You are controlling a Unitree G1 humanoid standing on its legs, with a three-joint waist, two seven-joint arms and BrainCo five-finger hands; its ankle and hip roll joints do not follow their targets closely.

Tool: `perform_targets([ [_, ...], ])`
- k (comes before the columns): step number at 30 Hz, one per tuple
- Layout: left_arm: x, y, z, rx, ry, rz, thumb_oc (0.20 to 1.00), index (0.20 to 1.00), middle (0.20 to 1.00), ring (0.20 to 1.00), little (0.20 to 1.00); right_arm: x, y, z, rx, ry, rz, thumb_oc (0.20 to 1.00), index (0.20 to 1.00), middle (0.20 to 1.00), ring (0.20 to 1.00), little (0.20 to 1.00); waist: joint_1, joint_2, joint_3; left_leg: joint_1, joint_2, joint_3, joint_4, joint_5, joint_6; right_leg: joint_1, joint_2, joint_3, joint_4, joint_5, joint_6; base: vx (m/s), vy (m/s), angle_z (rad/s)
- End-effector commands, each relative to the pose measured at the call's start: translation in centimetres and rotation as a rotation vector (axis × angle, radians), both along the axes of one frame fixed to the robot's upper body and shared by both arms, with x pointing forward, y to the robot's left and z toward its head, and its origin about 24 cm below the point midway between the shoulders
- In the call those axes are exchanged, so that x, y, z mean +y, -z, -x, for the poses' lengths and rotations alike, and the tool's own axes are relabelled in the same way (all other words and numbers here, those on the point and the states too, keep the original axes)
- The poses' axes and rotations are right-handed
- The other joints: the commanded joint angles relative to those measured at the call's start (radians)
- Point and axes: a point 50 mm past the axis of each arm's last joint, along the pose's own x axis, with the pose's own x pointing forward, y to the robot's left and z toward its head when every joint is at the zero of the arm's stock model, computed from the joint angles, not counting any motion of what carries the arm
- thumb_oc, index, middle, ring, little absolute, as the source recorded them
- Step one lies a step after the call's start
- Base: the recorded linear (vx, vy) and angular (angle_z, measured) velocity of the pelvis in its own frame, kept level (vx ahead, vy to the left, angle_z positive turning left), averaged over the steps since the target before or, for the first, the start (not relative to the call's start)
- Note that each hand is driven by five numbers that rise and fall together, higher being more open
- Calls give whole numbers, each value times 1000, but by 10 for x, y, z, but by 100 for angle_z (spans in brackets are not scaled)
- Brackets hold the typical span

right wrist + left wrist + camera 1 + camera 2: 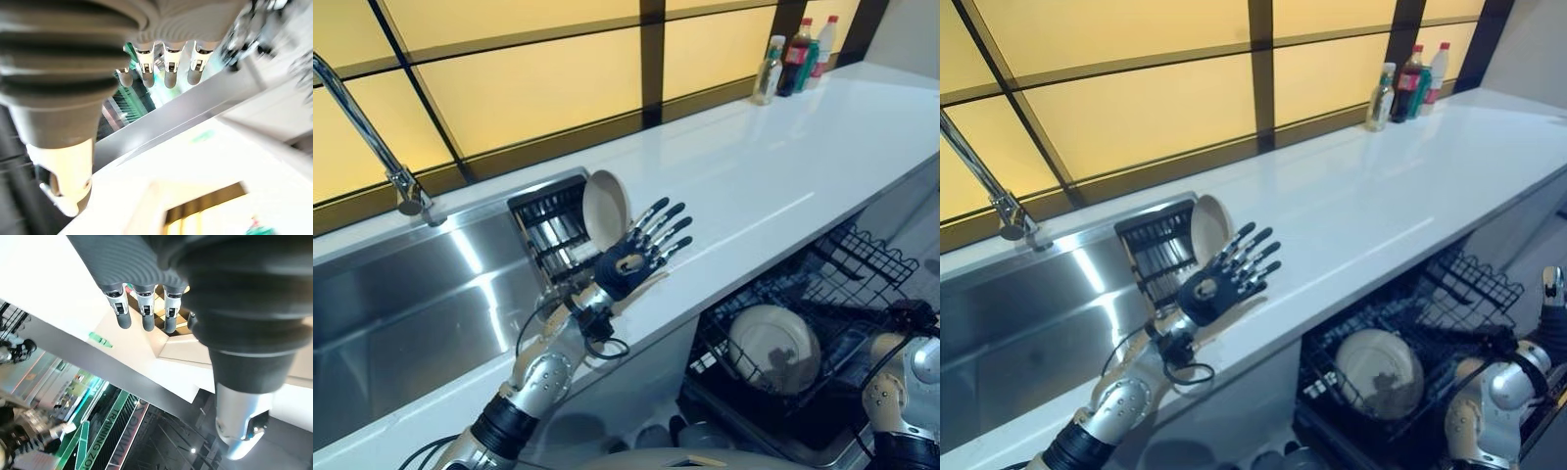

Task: Pick up plates and place into dishwasher.

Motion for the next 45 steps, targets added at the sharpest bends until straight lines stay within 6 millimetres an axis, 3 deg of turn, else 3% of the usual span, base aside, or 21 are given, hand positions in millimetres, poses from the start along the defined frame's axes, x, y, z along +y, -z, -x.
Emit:
perform_targets([
  [1, -6, -46, 0, -264, -26, 3, 1000, 1000, 1000, 1000, 1000, 18, -34, -16, -160, -160, 153, 1000, 1000, 1000, 1000, 1000, 7, 8, -9, 17, -12, -22, -117, 52, 71, -31, 27, 37, 96, 0, 50, -15, 49, -1],
  [6, 6, -66, -16, -432, -202, -158, 1000, 1000, 1000, 1000, 1000, 52, -24, -28, -74, -534, 236, 1000, 1000, 1000, 1000, 1000, 8, 11, -19, 24, -18, -20, -137, 70, 65, -21, 23, 41, 85, 8, 52, -6, 47, -3],
  [8, 15, -73, -23, -503, -288, -244, 1000, 1000, 1000, 1000, 1000, 54, -20, -27, -45, -591, 254, 1000, 1000, 1000, 1000, 1000, 6, 11, -24, 26, -20, -16, -143, 73, 64, -21, 22, 40, 84, 9, 54, 5, 20, 1],
  [17, 105, -149, -66, -911, -841, -785, 1000, 1000, 1000, 1000, 1000, 30, -18, -32, 62, -673, 270, 1000, 1000, 1000, 1000, 1000, -13, 16, -43, 40, -28, -15, -173, 86, 58, -30, 28, 40, 98, 22, 64, 18, 18, 0],
  [21, 139, -178, -79, -1184, -1032, -1281, 1000, 1000, 1000, 1000, 1000, 16, -22, -30, 84, -695, 292, 1000, 1000, 1000, 1000, 1000, -35, 33, -44, 47, -27, -2, -172, 79, 56, -29, 29, 45, 107, 15, 71, 22, 16, -3],
  [24, 149, -190, -83, -1333, -997, -1616, 1000, 1000, 1000, 1000, 1000, 3, -24, -25, 96, -689, 308, 1000, 1000, 1000, 1000, 1000, -48, 45, -49, 41, -26, 5, -173, 84, 53, -40, 30, 52, 114, 27, 74, 13, 6, -1],
  [31, 154, -176, -91, -1419, -751, -1987, 1000, 1000, 1000, 1000, 1000, -11, -27, -19, 123, -656, 350, 1000, 1000, 1000, 1000, 1000, -70, 52, -35, 40, -24, 19, -151, 72, 49, -50, 20, 61, 128, 43, 81, 37, -5, -2],
  [35, 148, -172, -98, -1385, -643, -2039, 1000, 1000, 1000, 1000, 1000, -13, -25, -17, 142, -648, 350, 1000, 1000, 1000, 1000, 1000, -86, 49, -29, 42, -23, 33, -145, 69, 49, -51, 19, 65, 131, 47, 86, 43, -16, -6],
  [38, 148, -157, -103, -1370, -573, -2098, 1000, 1000, 1000, 1000, 1000, -14, -22, -16, 147, -640, 342, 1000, 1000, 1000, 1000, 1000, -95, 44, -26, 50, -23, 38, -141, 62, 52, -46, 20, 66, 138, 41, 89, 56, -25, -8],
  [45, 165, -135, -112, -1398, -503, -2259, 1000, 1000, 1000, 1000, 1000, -12, -21, -14, 160, -645, 337, 1000, 1000, 1000, 1000, 1000, -129, 41, -24, 52, -23, 58, -134, 57, 57, -48, 24, 81, 139, 40, 91, 22, -29, -8],
])
